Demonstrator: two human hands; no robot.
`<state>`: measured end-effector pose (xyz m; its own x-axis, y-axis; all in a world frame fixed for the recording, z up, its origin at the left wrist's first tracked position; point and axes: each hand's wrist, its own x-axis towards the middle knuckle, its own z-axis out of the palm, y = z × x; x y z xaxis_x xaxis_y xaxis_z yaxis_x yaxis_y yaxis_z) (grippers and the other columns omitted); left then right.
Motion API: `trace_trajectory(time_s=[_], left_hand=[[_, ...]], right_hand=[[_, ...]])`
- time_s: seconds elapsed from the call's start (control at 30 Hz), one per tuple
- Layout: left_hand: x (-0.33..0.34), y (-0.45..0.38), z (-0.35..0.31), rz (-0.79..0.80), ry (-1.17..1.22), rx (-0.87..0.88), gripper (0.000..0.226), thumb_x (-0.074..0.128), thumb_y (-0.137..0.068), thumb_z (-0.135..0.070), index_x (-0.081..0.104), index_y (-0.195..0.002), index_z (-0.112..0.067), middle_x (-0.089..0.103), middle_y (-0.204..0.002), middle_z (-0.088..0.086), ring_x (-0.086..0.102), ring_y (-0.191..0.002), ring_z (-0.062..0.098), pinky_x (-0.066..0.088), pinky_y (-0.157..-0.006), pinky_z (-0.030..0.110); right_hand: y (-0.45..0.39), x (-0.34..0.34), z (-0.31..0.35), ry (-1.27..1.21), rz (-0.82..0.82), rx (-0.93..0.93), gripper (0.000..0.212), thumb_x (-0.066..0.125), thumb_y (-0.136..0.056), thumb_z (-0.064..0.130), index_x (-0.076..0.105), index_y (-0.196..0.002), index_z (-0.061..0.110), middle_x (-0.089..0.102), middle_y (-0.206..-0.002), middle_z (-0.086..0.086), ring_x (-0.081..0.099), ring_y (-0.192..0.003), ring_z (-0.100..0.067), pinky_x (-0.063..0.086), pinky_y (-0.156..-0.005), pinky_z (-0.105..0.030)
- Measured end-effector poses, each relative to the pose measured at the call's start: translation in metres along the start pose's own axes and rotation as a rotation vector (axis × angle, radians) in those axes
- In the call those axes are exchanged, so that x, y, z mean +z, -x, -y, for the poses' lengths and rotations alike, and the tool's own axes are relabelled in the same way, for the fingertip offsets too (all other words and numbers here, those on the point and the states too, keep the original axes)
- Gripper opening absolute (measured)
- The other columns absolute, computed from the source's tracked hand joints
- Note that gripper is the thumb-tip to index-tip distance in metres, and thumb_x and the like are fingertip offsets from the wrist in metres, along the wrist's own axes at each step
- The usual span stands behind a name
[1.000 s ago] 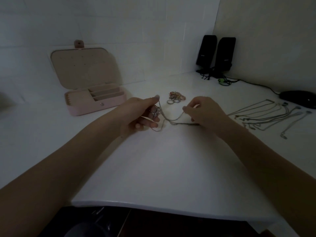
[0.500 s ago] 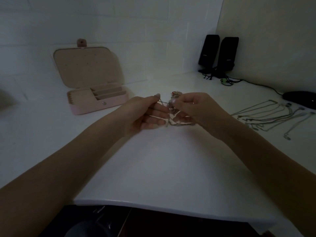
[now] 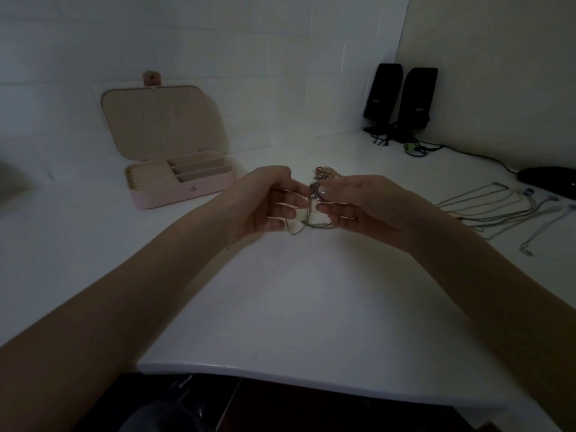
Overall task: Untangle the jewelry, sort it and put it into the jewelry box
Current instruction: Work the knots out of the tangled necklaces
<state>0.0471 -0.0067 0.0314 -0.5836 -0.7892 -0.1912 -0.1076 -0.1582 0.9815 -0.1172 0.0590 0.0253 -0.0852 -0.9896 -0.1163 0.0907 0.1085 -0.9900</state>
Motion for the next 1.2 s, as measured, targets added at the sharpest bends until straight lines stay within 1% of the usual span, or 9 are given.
trace_trajectory(time_s=[0.1, 0.27, 0.5, 0.67, 0.83, 0.93, 1.03, 1.1, 1.2], left_hand=[[0.003, 0.002, 0.004, -0.033, -0.185, 0.134, 0.008, 0.064, -0.084, -0.019, 0.065, -0.081, -0.011, 0.051, -0.058, -0.005, 0.041, -0.046, 0.006, 0.032, -0.040, 0.014], [0.003, 0.001, 0.008, -0.083, -0.342, 0.348, 0.018, 0.076, -0.072, -0.032, 0.066, -0.070, -0.017, 0.030, -0.054, -0.003, 0.027, -0.047, 0.008, 0.025, -0.043, 0.019], [0.000, -0.003, 0.008, -0.119, -0.325, 0.361, 0.014, 0.067, -0.084, -0.024, 0.066, -0.071, -0.020, 0.038, -0.055, -0.005, 0.034, -0.049, 0.006, 0.026, -0.044, 0.019], [0.000, -0.003, 0.006, -0.141, -0.332, 0.382, 0.016, 0.068, -0.083, -0.032, 0.070, -0.069, -0.023, 0.034, -0.048, -0.010, 0.032, -0.047, 0.006, 0.024, -0.042, 0.017], [0.002, -0.002, 0.011, -0.130, -0.398, 0.490, 0.011, 0.078, -0.072, -0.029, 0.071, -0.070, -0.020, 0.033, -0.047, -0.009, 0.025, -0.042, 0.004, 0.020, -0.040, 0.015], [0.001, -0.002, 0.011, -0.135, -0.405, 0.481, 0.011, 0.075, -0.077, -0.027, 0.070, -0.070, -0.020, 0.043, -0.052, -0.009, 0.034, -0.045, 0.002, 0.027, -0.041, 0.012], [0.001, -0.005, 0.010, -0.167, -0.386, 0.431, 0.014, 0.069, -0.083, -0.025, 0.067, -0.070, -0.019, 0.057, -0.066, -0.007, 0.050, -0.063, 0.003, 0.043, -0.047, 0.015], [-0.001, -0.007, 0.010, -0.176, -0.294, 0.381, 0.016, 0.066, -0.086, -0.020, 0.065, -0.070, -0.019, 0.060, -0.075, -0.003, 0.055, -0.076, 0.006, 0.050, -0.059, 0.019], [-0.004, -0.009, 0.010, -0.161, -0.240, 0.348, 0.015, 0.064, -0.087, -0.022, 0.066, -0.072, -0.021, 0.066, -0.081, -0.004, 0.059, -0.089, 0.012, 0.046, -0.078, 0.030]], right_hand=[[0.000, 0.000, -0.001, 0.036, -0.004, -0.012, 0.006, 0.068, -0.082, 0.011, 0.071, -0.087, 0.012, 0.065, -0.086, -0.006, 0.063, -0.070, -0.007, 0.051, -0.063, -0.016], [-0.001, 0.002, -0.001, 0.009, 0.002, -0.002, 0.004, 0.067, -0.083, 0.010, 0.070, -0.086, 0.010, 0.056, -0.083, -0.010, 0.060, -0.064, -0.007, 0.051, -0.060, -0.015], [0.003, -0.001, 0.002, 0.022, -0.039, -0.049, 0.005, 0.064, -0.086, 0.013, 0.068, -0.087, 0.009, 0.061, -0.068, -0.002, 0.059, -0.057, -0.004, 0.049, -0.057, -0.014], [0.004, 0.001, 0.002, 0.113, -0.087, -0.116, 0.004, 0.068, -0.083, 0.013, 0.070, -0.082, 0.009, 0.064, -0.064, -0.001, 0.056, -0.056, -0.006, 0.046, -0.058, -0.017], [0.002, 0.002, -0.002, 0.153, -0.101, -0.127, 0.003, 0.069, -0.083, 0.011, 0.069, -0.080, 0.011, 0.067, -0.066, -0.002, 0.058, -0.064, -0.011, 0.048, -0.061, -0.018], [0.001, 0.002, -0.002, 0.201, -0.123, -0.169, 0.003, 0.069, -0.083, 0.010, 0.070, -0.080, 0.010, 0.068, -0.068, -0.005, 0.055, -0.074, -0.023, 0.044, -0.069, -0.028], [0.002, 0.002, -0.001, 0.334, -0.178, -0.296, 0.004, 0.073, -0.079, 0.008, 0.070, -0.080, 0.011, 0.071, -0.071, -0.008, 0.062, -0.067, -0.018, 0.049, -0.065, -0.023], [0.002, 0.003, -0.001, 0.470, -0.215, -0.375, 0.008, 0.075, -0.077, 0.008, 0.070, -0.083, 0.009, 0.071, -0.074, -0.010, 0.064, -0.061, -0.011, 0.051, -0.063, -0.018], [0.001, 0.003, -0.001, 0.528, -0.249, -0.398, 0.007, 0.076, -0.077, 0.010, 0.071, -0.082, 0.010, 0.070, -0.072, -0.008, 0.062, -0.056, -0.006, 0.050, -0.061, -0.013]])
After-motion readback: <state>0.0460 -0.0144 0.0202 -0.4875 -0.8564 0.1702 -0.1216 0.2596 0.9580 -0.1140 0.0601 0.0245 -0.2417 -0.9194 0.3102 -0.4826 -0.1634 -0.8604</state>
